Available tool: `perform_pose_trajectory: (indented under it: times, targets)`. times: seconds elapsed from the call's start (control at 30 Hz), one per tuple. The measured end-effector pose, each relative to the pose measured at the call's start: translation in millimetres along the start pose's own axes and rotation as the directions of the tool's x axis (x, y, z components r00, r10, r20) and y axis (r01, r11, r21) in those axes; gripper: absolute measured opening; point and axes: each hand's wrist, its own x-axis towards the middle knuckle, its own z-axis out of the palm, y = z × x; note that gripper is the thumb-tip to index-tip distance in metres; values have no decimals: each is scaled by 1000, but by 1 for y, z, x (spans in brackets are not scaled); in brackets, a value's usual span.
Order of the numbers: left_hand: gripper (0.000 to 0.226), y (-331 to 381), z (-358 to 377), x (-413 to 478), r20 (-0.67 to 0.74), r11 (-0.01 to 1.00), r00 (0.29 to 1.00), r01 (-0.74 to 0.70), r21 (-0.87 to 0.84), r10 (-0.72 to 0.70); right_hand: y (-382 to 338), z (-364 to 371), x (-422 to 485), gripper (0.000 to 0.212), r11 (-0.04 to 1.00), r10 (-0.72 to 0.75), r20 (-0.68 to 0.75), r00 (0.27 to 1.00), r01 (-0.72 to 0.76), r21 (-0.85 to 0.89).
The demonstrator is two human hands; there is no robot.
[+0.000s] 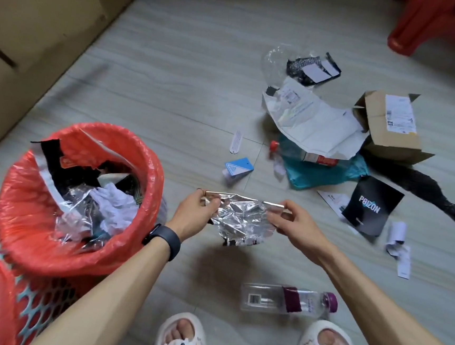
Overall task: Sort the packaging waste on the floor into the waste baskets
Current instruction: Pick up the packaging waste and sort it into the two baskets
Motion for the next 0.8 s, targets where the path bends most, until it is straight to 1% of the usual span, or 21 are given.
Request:
perform_pose_trajectory:
  times: [0.03,0.1,0.13,0.17,0.2,0.23,0.27,0.3,0.33,0.37,0.4,0.47,0.5,0.57,0.67,0.73,0.8]
  targets:
    - [10,0,2,2,-9,999,1000,15,-34,-16,-1,-1,0,33,996,24,47,999,-28,89]
    - [14,-3,6,6,-17,998,999,26,-51,-27,-4,-4,0,35,975,58,130,990,-84,207]
    - [23,-4,8,7,-4,997,999,34,-76,-35,-4,-4,0,35,973,69,159,985,-102,209]
    - [37,-5,9,9,9,993,999,50,-107,-49,-3,-4,0,32,978,80,172,982,-110,176]
    - [50,-6,10,11,23,986,998,69,-154,-67,-1,-3,1,27,985,81,162,983,-104,138]
    - [54,-7,10,12,58,972,995,98,-215,-87,1,-2,3,20,989,78,114,990,-92,120]
    - [46,-6,10,12,116,950,987,138,-279,-109,2,-1,6,14,990,71,40,997,-75,121]
    - [37,-5,10,12,202,925,970,197,-325,-136,3,-1,9,10,990,61,-42,997,-55,129]
    - [33,-4,11,12,286,905,946,252,-343,-155,3,-2,12,11,990,53,-105,993,-39,134]
    - [33,-3,11,11,332,904,930,271,-332,-157,2,-3,14,17,989,53,-139,989,-33,144]
    - [32,-1,11,10,332,913,931,260,-315,-150,1,-4,16,24,987,54,-142,988,-31,159]
    - [31,1,13,14,247,910,957,235,-341,-154,2,-6,19,36,979,63,-94,994,-43,201]
    - [32,3,13,16,212,902,963,236,-361,-168,3,-6,19,37,977,68,-62,996,-53,208]
    - [31,7,12,18,203,899,966,230,-373,-163,4,-9,19,33,983,74,-2,997,-72,169]
    - [37,9,8,14,306,925,931,282,-253,-200,7,-19,17,29,998,68,71,995,-69,12]
    - [40,11,4,13,425,908,876,348,-234,-226,8,-21,16,39,999,38,48,998,-37,-32]
    - [36,14,1,14,521,855,826,418,-308,-216,9,-21,16,53,995,-24,-24,999,22,-100]
